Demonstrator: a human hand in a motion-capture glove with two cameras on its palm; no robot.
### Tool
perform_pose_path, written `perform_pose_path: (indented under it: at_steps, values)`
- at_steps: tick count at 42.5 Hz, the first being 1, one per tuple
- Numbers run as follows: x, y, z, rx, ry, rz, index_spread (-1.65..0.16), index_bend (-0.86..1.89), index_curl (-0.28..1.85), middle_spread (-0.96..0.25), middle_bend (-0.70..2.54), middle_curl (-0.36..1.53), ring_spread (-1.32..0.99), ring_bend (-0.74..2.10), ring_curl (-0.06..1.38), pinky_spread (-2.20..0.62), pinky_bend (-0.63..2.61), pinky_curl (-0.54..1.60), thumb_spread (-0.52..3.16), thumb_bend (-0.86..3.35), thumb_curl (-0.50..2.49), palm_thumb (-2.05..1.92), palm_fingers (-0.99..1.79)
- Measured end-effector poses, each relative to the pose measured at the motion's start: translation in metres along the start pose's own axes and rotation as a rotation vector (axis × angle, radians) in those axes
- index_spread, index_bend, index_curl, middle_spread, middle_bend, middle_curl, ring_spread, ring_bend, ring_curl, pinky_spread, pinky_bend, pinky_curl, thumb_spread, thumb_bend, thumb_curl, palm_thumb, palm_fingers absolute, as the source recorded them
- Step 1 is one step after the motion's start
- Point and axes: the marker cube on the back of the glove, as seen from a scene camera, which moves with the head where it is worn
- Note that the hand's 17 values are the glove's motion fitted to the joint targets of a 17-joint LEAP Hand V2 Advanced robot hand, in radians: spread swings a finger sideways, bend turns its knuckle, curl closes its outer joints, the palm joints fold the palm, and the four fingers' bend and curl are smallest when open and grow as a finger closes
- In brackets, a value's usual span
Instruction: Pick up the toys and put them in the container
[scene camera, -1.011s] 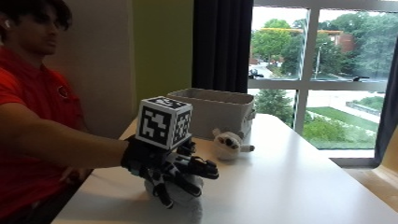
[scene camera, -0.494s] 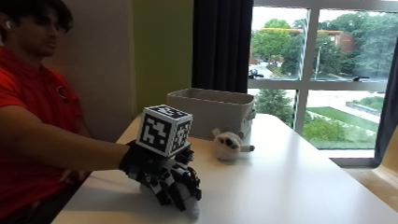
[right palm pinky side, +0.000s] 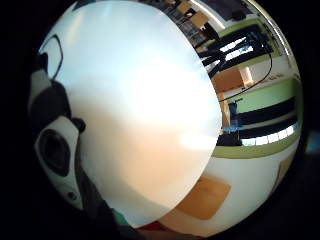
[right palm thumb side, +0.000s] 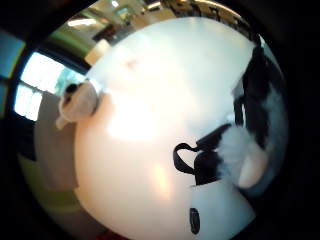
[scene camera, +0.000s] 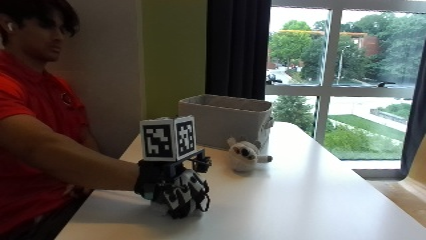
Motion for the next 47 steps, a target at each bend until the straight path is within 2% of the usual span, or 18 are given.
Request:
perform_pose_path:
  at_steps: [9,19,31,47]
  values:
    - [-0.008,-0.011,-0.010,-0.022,0.072,-0.071,-0.46,0.80,0.62,-0.35,0.89,0.48,-0.41,1.11,0.50,-0.46,0.90,0.35,0.76,0.21,0.75,0.65,1.28]
    - [-0.027,-0.027,-0.068,0.013,0.004,-0.116,-0.43,0.91,0.78,-0.33,1.00,0.57,-0.39,1.19,0.53,-0.46,0.96,0.39,0.60,0.21,0.85,0.63,1.19]
    - [-0.072,-0.038,-0.133,0.029,-0.170,-0.138,-0.41,0.93,0.93,-0.32,1.02,0.63,-0.38,1.23,0.54,-0.46,1.00,0.42,0.48,0.20,0.96,0.60,1.12]
    - [-0.169,-0.039,-0.207,0.107,-0.208,-0.324,-0.39,0.86,1.07,-0.31,0.99,0.68,-0.38,1.23,0.54,-0.46,1.01,0.42,0.40,0.20,1.07,0.57,1.10]
